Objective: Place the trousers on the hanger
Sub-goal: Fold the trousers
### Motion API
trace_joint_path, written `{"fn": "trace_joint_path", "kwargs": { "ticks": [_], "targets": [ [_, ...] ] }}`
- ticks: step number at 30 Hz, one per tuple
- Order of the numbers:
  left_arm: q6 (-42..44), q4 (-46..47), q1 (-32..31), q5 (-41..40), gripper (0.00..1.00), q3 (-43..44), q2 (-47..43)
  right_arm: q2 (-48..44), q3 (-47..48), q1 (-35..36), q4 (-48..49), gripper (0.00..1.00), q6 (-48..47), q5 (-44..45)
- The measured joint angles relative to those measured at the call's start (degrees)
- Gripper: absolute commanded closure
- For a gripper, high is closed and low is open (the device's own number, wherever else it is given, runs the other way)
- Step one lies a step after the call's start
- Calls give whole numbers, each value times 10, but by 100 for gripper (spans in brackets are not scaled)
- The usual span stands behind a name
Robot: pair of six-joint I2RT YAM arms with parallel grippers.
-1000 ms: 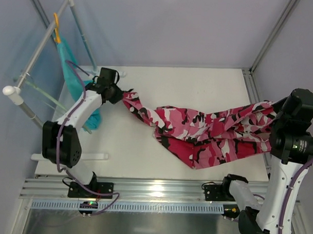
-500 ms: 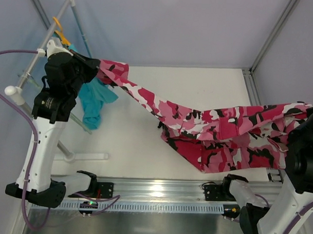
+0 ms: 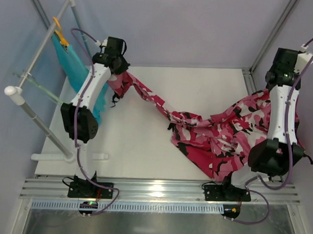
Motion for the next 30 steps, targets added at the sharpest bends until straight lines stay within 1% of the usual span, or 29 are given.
{"fn": "trace_joint_path", "kwargs": {
  "ticks": [1, 3, 5, 6, 10, 14, 20, 27, 30],
  "targets": [
    [4, -28, 1, -5, 100, 34, 47, 30, -19, -3, 10, 96, 0, -19],
    [7, -53, 5, -12, 100, 85, 118, 73, -42, -9, 23, 96, -1, -50],
    [8, -78, 16, -21, 100, 115, 166, 110, -50, -16, 39, 96, -1, -76],
    [7, -84, 23, -24, 100, 119, 176, 122, -51, -18, 48, 96, -1, -86],
    [8, -92, 52, -43, 100, 123, 181, 148, -50, -22, 104, 96, 1, -115],
    [12, -68, 64, -57, 99, 130, 181, 163, -49, -26, 152, 96, 9, -129],
    [23, -16, 66, -79, 100, 130, 181, 213, -48, -43, 243, 96, 37, -189],
    [20, 6, 66, -122, 100, 133, 189, 273, -43, -56, 342, 96, 81, -248],
    [20, 20, 67, -135, 100, 133, 199, 306, -21, -58, 370, 96, 95, -261]
  ]
}}
